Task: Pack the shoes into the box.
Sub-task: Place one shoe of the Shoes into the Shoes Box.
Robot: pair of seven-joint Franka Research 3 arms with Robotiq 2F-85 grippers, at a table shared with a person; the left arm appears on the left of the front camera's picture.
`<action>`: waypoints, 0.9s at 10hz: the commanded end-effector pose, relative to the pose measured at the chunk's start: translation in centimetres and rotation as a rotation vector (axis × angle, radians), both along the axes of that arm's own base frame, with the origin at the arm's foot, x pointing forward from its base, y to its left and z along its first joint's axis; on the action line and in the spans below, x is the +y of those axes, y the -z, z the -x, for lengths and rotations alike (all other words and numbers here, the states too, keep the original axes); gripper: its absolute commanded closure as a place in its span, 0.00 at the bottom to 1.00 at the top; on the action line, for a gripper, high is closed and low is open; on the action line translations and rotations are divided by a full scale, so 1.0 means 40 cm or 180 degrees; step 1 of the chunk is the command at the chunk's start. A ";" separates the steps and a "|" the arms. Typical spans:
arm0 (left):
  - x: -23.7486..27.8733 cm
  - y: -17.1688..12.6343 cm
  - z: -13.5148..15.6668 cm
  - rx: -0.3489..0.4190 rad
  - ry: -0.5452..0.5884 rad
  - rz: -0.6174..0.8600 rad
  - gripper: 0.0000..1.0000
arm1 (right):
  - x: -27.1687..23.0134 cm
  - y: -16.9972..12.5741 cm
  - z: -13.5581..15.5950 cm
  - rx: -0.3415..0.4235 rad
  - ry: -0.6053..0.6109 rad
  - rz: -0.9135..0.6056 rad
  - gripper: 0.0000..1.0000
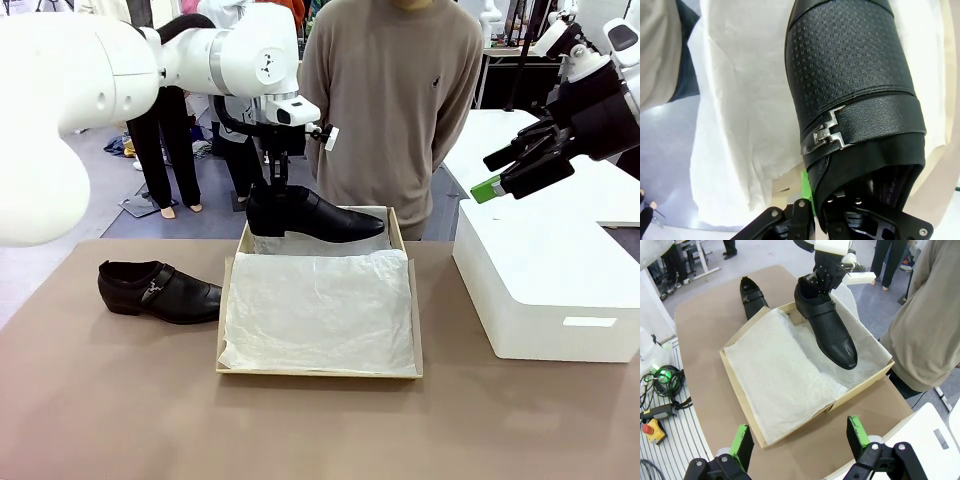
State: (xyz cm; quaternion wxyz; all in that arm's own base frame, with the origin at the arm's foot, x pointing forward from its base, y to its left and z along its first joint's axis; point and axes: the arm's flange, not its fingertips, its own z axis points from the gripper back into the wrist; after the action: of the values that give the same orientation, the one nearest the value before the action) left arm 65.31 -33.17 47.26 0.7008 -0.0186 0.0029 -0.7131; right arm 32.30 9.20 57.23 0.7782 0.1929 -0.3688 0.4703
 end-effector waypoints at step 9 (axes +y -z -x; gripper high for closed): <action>-0.044 0.080 -0.060 0.0133 0.0075 0.0020 1.00 | 0.001 -0.001 -0.005 -0.0020 -0.0050 -0.0053 0.00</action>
State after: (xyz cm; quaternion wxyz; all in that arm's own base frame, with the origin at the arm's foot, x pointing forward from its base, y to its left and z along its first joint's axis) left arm 66.69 -34.38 43.22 0.6953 -0.0315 0.0132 -0.7179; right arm 32.30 9.20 57.23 0.7782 0.1929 -0.3688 0.4703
